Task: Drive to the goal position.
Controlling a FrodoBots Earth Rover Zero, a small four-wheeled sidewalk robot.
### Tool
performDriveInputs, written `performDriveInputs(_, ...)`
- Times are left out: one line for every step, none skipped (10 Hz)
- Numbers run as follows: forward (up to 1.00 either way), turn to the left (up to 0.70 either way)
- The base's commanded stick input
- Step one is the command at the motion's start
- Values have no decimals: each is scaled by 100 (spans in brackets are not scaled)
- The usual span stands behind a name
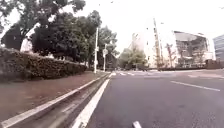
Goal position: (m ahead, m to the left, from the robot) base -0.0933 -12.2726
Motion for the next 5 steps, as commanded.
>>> performDriveInputs(45, 0)
performDriveInputs(45, 0)
performDriveInputs(45, 0)
performDriveInputs(45, 0)
performDriveInputs(45, 0)
